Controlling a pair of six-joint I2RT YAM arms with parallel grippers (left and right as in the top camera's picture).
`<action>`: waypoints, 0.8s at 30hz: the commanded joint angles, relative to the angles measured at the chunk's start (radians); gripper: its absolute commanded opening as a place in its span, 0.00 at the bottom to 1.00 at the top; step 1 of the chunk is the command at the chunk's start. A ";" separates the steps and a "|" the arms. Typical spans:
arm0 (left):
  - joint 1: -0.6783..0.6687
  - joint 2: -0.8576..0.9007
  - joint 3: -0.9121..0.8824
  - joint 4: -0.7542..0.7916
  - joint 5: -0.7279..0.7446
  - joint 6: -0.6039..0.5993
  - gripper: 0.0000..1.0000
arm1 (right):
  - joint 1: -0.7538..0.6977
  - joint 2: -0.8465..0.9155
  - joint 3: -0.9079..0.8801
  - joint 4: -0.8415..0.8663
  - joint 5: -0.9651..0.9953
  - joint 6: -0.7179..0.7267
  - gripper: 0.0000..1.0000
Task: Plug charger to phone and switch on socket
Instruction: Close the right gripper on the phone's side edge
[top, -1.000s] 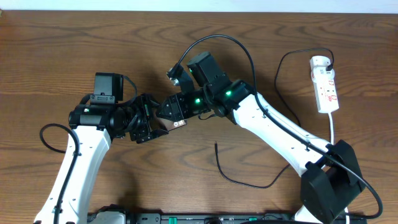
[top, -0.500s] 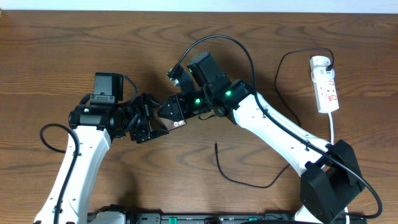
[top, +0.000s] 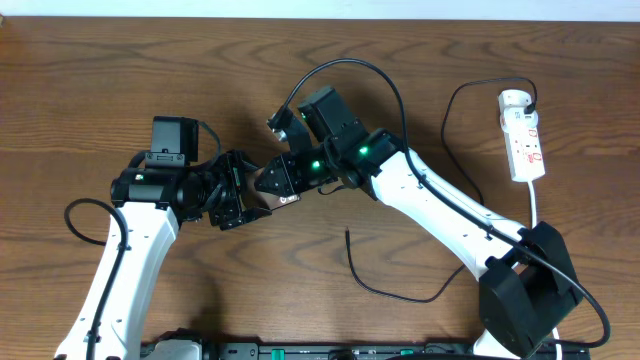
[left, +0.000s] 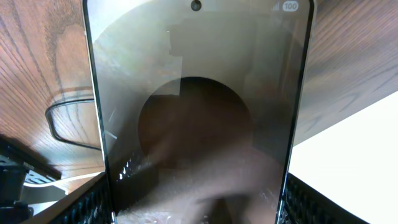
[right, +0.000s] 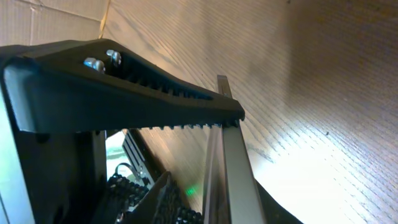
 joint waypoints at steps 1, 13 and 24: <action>-0.002 -0.006 0.010 0.006 0.023 0.003 0.07 | 0.009 0.007 0.008 -0.003 -0.006 -0.015 0.24; -0.002 -0.006 0.010 0.005 0.019 0.011 0.07 | 0.009 0.007 0.008 -0.004 -0.006 -0.015 0.17; -0.002 -0.006 0.010 0.005 -0.003 0.026 0.07 | 0.009 0.007 0.008 -0.004 0.001 -0.015 0.04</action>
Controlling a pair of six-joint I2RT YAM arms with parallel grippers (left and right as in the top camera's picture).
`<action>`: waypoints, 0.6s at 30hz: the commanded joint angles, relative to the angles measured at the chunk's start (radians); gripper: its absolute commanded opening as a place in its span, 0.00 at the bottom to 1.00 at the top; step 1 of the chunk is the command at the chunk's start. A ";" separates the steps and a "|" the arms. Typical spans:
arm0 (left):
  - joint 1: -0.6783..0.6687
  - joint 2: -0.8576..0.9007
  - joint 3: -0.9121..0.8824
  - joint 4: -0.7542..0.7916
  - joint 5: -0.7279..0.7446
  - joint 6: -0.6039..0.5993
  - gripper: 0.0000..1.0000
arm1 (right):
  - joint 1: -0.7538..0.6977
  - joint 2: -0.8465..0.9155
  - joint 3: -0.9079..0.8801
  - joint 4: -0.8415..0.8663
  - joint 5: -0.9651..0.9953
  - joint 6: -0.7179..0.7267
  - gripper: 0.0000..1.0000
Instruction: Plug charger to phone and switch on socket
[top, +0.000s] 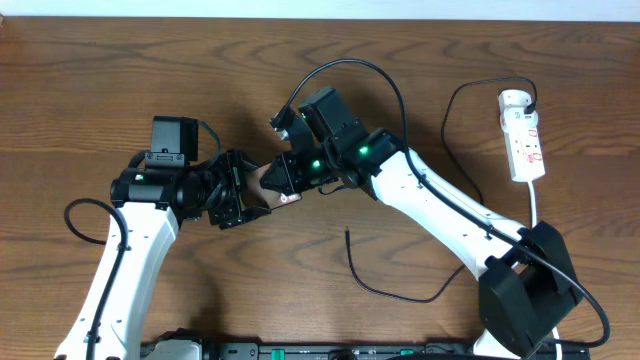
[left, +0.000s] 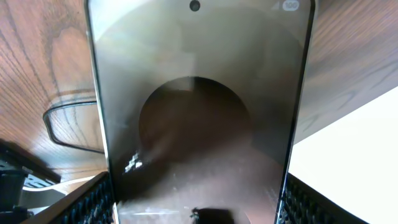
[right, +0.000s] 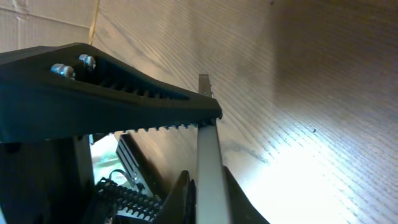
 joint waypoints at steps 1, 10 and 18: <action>-0.002 -0.006 0.010 -0.003 0.005 0.015 0.07 | 0.010 0.006 0.008 0.004 -0.038 -0.037 0.02; -0.002 -0.006 0.010 -0.003 0.005 0.023 0.07 | 0.010 0.006 0.008 0.004 -0.038 -0.038 0.01; -0.001 -0.006 0.010 -0.002 0.013 0.059 0.72 | 0.005 0.006 0.008 -0.001 -0.021 -0.043 0.01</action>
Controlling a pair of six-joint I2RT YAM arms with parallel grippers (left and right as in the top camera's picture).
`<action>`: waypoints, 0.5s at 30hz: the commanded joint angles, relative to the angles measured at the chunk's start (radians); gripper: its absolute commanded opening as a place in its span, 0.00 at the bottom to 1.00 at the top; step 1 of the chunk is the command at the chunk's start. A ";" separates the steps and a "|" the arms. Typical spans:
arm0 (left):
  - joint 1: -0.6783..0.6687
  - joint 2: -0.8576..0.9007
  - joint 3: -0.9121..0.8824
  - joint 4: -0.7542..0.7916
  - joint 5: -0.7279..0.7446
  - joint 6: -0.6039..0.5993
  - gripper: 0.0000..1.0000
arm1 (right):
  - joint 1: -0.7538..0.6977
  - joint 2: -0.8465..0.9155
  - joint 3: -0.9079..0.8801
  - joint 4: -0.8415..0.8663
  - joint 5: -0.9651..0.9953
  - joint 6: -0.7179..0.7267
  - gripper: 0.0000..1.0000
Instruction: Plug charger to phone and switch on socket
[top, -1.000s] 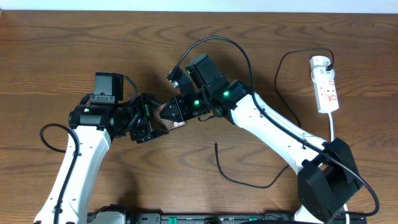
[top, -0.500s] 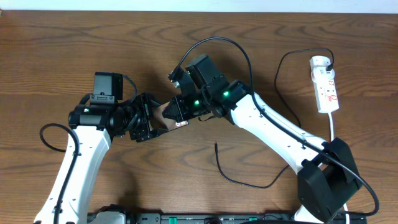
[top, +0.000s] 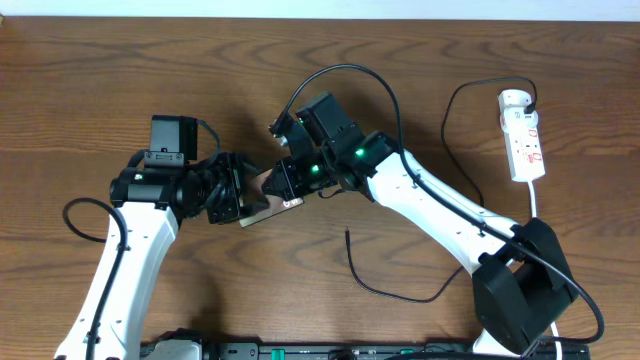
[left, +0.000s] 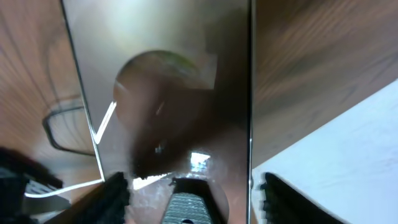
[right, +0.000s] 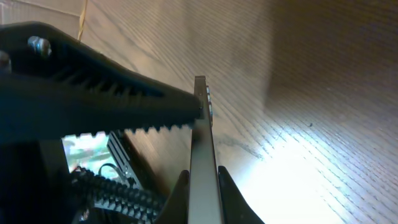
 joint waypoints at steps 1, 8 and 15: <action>-0.001 -0.006 0.005 -0.006 0.018 0.035 0.75 | -0.003 -0.011 0.023 -0.001 -0.016 -0.015 0.01; 0.000 -0.007 0.005 0.022 0.090 0.082 0.84 | -0.046 -0.011 0.023 -0.003 0.001 -0.015 0.01; 0.000 -0.008 0.005 0.153 0.206 0.201 0.85 | -0.161 -0.011 0.023 0.000 0.000 -0.011 0.01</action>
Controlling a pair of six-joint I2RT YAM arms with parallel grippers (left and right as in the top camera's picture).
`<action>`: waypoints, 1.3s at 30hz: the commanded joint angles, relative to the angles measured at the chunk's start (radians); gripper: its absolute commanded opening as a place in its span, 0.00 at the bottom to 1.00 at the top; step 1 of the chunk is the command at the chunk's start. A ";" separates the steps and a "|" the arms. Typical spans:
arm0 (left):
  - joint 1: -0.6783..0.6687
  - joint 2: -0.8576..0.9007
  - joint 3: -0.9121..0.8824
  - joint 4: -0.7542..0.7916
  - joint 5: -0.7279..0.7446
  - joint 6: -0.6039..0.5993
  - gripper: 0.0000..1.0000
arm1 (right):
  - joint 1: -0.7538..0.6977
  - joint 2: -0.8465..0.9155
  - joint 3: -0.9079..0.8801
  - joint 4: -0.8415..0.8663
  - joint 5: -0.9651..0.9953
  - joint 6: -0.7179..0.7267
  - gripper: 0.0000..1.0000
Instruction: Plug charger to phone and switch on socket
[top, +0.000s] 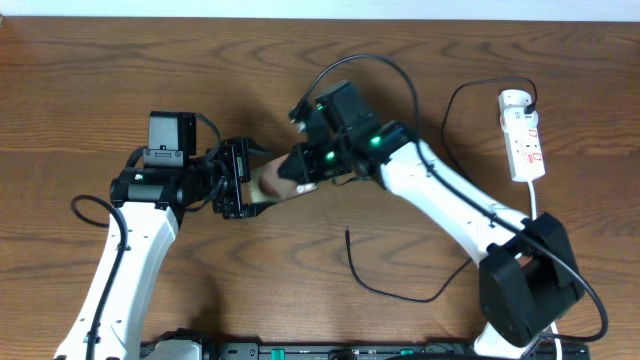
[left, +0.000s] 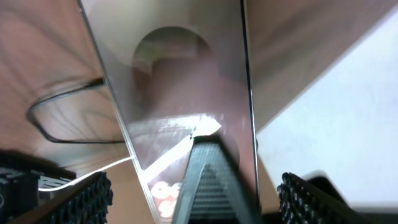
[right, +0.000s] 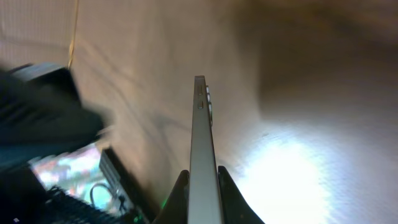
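Note:
The phone (top: 268, 182) hangs tilted above the table's middle, and my right gripper (top: 292, 176) is shut on its right end. In the right wrist view the phone (right: 200, 137) stands edge-on, pinched by both fingers of that gripper (right: 202, 183). The left wrist view shows its glossy screen (left: 180, 74) with one right finger lying across it. My left gripper (top: 238, 182) is open, with its pads (left: 87, 199) wide apart and clear of the phone's edges. The charger cable's free end (top: 347, 234) lies on the table. The white socket strip (top: 522, 135) sits at the far right.
The black charger cable (top: 400, 296) loops across the wood from its free end toward the right arm's base (top: 525, 290). Another black lead (top: 455, 110) curves to the strip's top. The table's far edge runs along the top of the overhead view.
My left gripper has opened wider and let go of the phone. The right gripper, still shut on the phone, has shifted up and to the right with it.
First my left gripper held the phone by its edges, with the right gripper open around its right end. The right fingers then stood closer on it, and then were shut on it. Now the left gripper is open and only the right holds the phone.

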 joint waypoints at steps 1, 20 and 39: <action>0.000 -0.008 0.005 0.049 0.096 0.096 0.85 | -0.076 -0.011 0.023 0.009 -0.020 -0.001 0.01; 0.000 -0.007 0.005 0.527 -0.065 0.344 0.85 | -0.303 -0.011 0.023 0.396 -0.273 1.148 0.01; 0.000 -0.006 0.005 0.734 -0.340 0.219 0.86 | -0.138 -0.011 0.023 0.769 -0.259 1.384 0.01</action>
